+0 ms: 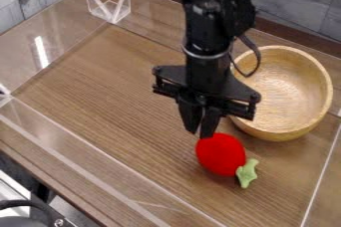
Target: Move the red fruit to the right
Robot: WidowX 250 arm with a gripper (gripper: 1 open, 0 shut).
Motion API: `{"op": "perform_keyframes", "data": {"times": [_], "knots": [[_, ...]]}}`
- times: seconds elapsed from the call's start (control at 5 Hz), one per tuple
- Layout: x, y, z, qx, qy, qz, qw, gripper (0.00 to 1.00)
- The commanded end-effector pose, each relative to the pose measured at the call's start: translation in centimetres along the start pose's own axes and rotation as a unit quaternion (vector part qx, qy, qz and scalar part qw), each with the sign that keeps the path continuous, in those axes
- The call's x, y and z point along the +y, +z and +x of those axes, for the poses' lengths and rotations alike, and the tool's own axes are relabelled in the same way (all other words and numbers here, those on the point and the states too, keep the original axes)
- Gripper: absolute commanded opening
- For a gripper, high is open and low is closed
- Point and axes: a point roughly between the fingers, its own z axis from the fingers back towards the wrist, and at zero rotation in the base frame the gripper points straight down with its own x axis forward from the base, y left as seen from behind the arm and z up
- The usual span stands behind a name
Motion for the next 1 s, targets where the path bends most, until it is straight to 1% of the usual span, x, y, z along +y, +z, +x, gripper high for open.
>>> {"op": "perform_keyframes", "data": {"times": [0.0,0.2,0.4,0.6,0.8], "knots": [[0.5,1.9,1.0,-0.025,0.003,-0.008,0.9996,0.00],[1.0,2.7,1.4,-0.032,0.010,-0.012,0.9994,0.00],[0.7,1.7,1.0,-0.028,0.002,-0.010,0.9996,0.00],[0.3,0.8,0.6,-0.023,-0.006,-0.008,0.9997,1.00],[0.4,1.0,0.7,-0.025,-0.006,-0.009,0.9996,0.00]]}}
